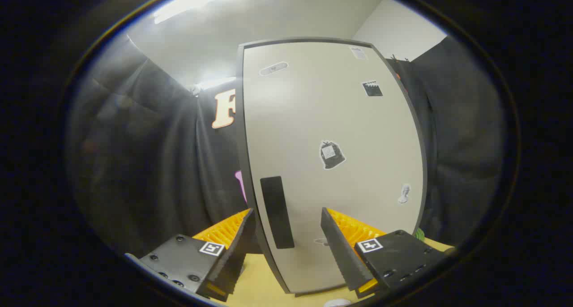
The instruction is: Open the shoe cabinet door, grab the shoes and put them into the shoe cabinet, then close the shoe cabinet door.
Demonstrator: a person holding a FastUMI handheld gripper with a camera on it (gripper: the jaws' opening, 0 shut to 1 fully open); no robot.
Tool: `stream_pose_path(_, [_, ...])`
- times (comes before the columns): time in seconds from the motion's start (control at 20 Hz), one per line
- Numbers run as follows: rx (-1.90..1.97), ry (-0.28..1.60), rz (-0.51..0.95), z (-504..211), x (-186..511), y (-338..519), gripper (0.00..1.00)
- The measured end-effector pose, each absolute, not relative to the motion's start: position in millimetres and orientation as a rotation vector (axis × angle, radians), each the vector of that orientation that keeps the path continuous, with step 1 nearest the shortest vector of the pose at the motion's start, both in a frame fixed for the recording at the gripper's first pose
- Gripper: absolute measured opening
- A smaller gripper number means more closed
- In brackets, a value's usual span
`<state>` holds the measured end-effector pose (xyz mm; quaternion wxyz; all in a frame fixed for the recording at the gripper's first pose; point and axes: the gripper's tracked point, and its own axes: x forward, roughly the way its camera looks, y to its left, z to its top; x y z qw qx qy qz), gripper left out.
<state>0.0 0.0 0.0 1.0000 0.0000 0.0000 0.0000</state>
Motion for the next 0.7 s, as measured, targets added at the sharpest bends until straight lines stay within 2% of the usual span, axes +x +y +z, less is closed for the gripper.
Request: stream_pose_path(0.7, [-0.016,-0.008,0.007,-11,36,9,0.91])
